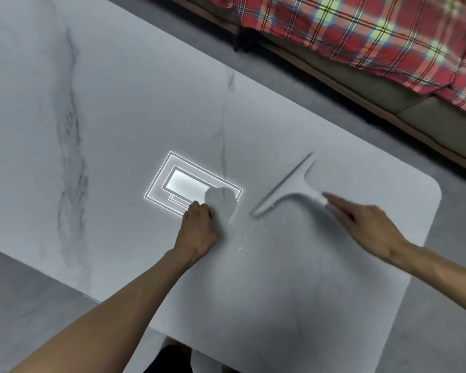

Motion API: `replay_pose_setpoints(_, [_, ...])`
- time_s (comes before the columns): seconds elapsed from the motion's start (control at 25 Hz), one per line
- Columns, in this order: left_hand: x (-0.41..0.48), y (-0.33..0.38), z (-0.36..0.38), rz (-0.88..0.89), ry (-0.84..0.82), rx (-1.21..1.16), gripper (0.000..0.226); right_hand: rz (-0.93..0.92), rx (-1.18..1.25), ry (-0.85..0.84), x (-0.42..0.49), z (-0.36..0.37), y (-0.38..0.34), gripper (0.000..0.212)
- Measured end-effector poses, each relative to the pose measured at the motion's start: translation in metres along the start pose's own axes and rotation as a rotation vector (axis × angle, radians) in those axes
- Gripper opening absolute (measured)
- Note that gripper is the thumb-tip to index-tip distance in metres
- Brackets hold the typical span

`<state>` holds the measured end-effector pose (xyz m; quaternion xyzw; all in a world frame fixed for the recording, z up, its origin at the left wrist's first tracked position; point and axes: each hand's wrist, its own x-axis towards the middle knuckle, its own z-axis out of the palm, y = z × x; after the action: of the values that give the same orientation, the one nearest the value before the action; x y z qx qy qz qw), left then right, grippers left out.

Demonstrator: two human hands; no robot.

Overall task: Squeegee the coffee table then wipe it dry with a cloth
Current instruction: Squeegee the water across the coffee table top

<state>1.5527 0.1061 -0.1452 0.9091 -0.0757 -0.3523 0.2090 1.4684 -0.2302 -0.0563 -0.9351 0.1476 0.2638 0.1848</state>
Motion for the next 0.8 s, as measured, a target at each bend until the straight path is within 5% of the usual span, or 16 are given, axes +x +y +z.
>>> replay_pose_setpoints(0.28, [0.029, 0.027, 0.026, 0.030, -0.176, 0.294, 0.047, 0.280, 0.403, 0.196, 0.135, -0.026, -0.027, 0.041])
replay_pose_setpoints(0.44, [0.031, 0.031, 0.022, 0.006, -0.243, 0.294, 0.051, 0.230, 0.216, 0.121, 0.061, 0.014, -0.025, 0.050])
replay_pose_setpoints(0.64, [0.031, 0.040, 0.014, -0.020, -0.262, 0.235, 0.059, 0.264, 0.201, -0.166, -0.052, 0.027, -0.015, 0.055])
replay_pose_setpoints(0.8, [0.031, 0.045, 0.009, -0.052, -0.319, 0.154, 0.064, 0.258, 0.212, -0.004, -0.011, -0.007, -0.007, 0.047])
